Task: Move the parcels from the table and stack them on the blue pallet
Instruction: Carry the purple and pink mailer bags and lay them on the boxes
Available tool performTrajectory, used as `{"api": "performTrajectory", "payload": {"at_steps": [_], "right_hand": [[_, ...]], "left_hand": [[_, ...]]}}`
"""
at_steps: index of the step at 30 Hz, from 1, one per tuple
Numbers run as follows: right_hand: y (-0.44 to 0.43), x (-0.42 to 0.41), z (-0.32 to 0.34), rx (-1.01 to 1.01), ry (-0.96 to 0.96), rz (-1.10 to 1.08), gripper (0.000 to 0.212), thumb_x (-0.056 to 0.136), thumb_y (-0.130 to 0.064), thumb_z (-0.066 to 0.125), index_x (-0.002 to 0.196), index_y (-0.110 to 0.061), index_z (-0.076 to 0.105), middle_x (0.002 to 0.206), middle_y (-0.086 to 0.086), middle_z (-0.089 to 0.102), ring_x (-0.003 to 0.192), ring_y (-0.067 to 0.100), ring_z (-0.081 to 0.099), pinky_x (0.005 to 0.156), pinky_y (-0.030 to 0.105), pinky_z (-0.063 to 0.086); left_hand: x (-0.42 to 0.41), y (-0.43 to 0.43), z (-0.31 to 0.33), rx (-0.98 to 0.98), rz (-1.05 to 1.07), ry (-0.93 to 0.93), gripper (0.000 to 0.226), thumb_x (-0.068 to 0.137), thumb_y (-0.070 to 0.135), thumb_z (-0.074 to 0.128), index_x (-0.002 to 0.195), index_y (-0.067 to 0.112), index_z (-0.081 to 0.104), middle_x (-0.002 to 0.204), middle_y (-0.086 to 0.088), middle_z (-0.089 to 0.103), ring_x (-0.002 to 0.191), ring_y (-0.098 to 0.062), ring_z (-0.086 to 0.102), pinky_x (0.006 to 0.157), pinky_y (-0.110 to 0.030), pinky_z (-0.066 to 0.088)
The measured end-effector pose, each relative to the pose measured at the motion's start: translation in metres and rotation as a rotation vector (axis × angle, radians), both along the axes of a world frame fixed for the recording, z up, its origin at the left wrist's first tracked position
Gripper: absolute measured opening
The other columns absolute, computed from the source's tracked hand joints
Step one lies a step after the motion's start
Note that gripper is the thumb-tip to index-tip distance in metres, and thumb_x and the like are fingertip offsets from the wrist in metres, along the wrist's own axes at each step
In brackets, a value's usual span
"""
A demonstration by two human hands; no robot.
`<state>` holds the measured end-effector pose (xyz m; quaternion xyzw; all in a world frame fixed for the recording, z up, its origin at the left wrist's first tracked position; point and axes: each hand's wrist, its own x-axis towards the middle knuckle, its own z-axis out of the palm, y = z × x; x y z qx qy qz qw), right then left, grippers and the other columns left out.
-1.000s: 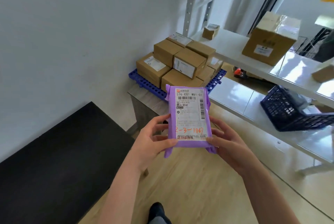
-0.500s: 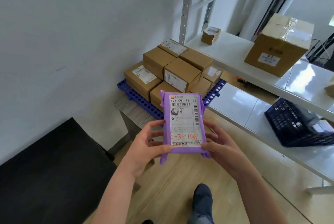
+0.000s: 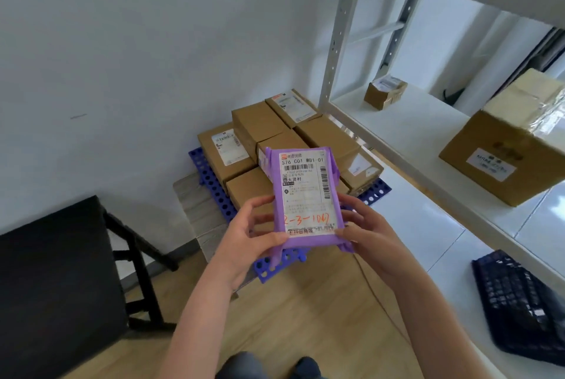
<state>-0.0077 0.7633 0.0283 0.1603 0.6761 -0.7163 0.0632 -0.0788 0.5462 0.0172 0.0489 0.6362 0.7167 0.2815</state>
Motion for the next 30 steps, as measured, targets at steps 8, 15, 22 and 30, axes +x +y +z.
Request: {"api": "performTrajectory", "payload": {"at_steps": [8, 15, 22, 30], "right_hand": [[0.059, -0.037, 0.0, -0.021, 0.02, 0.06, 0.055, 0.073, -0.01, 0.07, 0.11, -0.05, 0.064, 0.099, -0.004, 0.072, 0.101, 0.021, 0.068, 0.084, 0.043, 0.057], [0.092, -0.088, -0.005, -0.064, 0.029, 0.085, 0.056, 0.068, -0.015, 0.069, 0.115, -0.045, 0.062, 0.105, 0.003, 0.071, 0.104, 0.024, 0.067, 0.086, 0.043, 0.055], [0.121, -0.153, 0.002, -0.016, 0.043, 0.096, 0.062, 0.07, -0.009, 0.069, 0.125, -0.033, 0.055, 0.101, 0.003, 0.071, 0.099, 0.026, 0.068, 0.085, 0.048, 0.056], [0.147, -0.232, 0.012, 0.047, 0.023, 0.152, 0.055, 0.072, -0.014, 0.065, 0.12, -0.04, 0.057, 0.105, 0.008, 0.069, 0.093, 0.023, 0.068, 0.077, 0.038, 0.055]], "left_hand": [[-0.018, 0.054, 0.004, -0.012, 0.076, 0.001, 0.053, 0.074, 0.007, 0.076, 0.112, 0.039, 0.057, 0.113, -0.005, 0.064, 0.097, -0.022, 0.068, 0.065, -0.03, 0.056], [-0.064, 0.089, 0.004, -0.09, 0.113, 0.064, 0.057, 0.073, 0.007, 0.076, 0.116, 0.037, 0.054, 0.113, -0.003, 0.063, 0.096, -0.016, 0.067, 0.076, -0.035, 0.056], [-0.126, 0.119, 0.005, -0.07, 0.117, 0.072, 0.058, 0.071, 0.009, 0.077, 0.116, 0.037, 0.053, 0.113, -0.002, 0.063, 0.095, -0.02, 0.068, 0.069, -0.033, 0.056], [-0.198, 0.144, 0.01, -0.138, 0.12, 0.095, 0.056, 0.074, 0.012, 0.077, 0.116, 0.037, 0.05, 0.114, -0.001, 0.062, 0.096, -0.018, 0.067, 0.08, -0.041, 0.057]]}}
